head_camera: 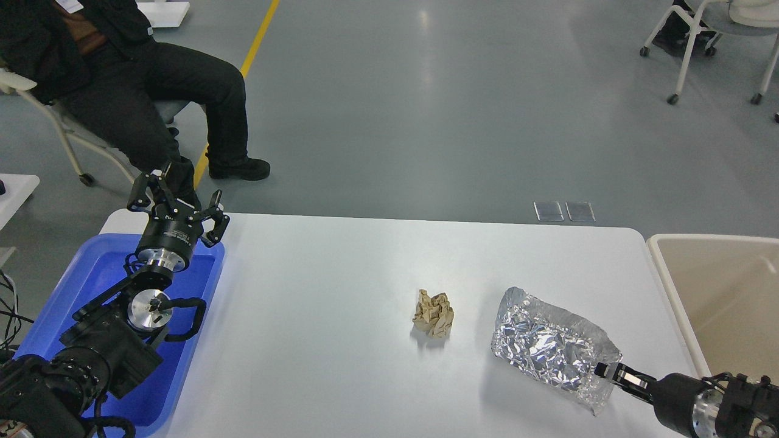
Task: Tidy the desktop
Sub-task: 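Lift the foil bag with the right gripper and carry it over the bin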
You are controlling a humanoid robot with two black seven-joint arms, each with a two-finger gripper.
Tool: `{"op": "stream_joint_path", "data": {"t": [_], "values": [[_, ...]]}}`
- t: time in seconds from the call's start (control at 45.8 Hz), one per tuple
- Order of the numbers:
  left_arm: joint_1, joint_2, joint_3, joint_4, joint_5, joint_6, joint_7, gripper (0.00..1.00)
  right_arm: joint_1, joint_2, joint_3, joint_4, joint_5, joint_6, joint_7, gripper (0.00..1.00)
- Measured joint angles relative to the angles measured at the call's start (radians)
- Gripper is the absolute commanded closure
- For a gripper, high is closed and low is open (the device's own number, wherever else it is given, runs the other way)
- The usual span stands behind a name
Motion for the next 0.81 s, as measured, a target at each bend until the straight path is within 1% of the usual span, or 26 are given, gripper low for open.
{"op": "stream_joint_path", "data": {"t": [0.197,0.349,0.415,0.502,0.655,0.808], "values": [[0.000,0.000,0.000,0.000,0.000,0.000,0.000,0.00,0.077,-0.143,0.007,0.102,0.004,0.087,0.020,1.00],[0.000,0.000,0.000,0.000,0.000,0.000,0.000,0.00,0.170,-0.290,0.010,0.176,0.005,0.202,0.026,1.00],[0.000,0.000,0.000,0.000,0.000,0.000,0.000,0.00,0.202,-0.329,0.011,0.189,0.007,0.243,0.027,1.00],[0.000,0.000,0.000,0.000,0.000,0.000,0.000,0.00,0.263,-0.410,0.012,0.206,0.011,0.324,0.028,1.00],[0.000,0.000,0.000,0.000,0.000,-0.001,0.000,0.00,0.347,-0.495,0.012,0.215,0.022,0.423,0.029,1.00],[0.000,0.000,-0.001,0.000,0.000,-0.001,0.000,0.00,0.397,-0.538,0.013,0.207,0.036,0.475,0.030,1.00]]}}
